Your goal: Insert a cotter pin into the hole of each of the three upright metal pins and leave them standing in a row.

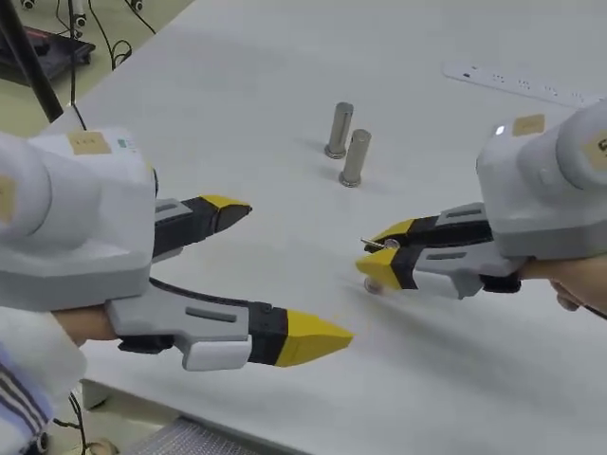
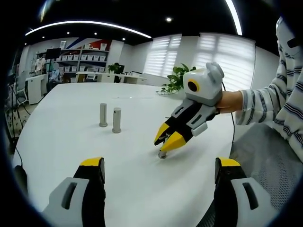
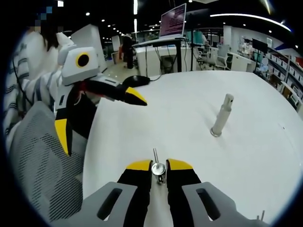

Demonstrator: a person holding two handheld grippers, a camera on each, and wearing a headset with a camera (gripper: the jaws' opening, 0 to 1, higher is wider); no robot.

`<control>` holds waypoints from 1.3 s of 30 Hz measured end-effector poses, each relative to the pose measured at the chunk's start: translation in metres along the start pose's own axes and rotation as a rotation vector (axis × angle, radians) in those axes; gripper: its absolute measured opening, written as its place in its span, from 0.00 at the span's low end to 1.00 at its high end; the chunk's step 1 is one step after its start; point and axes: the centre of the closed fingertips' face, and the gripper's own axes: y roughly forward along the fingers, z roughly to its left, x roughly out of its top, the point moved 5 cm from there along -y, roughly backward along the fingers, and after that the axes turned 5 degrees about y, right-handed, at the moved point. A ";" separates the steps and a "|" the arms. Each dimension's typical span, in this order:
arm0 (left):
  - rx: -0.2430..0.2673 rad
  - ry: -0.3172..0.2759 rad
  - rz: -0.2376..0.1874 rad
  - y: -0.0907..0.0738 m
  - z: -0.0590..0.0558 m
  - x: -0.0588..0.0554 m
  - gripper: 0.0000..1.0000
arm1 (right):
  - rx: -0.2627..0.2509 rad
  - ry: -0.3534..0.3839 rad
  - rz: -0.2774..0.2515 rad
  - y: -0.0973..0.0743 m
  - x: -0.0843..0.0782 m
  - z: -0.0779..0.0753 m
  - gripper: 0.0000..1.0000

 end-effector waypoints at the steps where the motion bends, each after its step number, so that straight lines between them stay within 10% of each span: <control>1: 0.001 0.000 0.001 0.000 0.000 0.000 0.97 | 0.001 -0.002 -0.002 0.000 0.000 0.000 0.13; 39: 0.011 -0.010 0.031 -0.003 0.009 -0.003 0.97 | 0.005 -0.121 -0.016 0.023 0.031 -0.042 0.11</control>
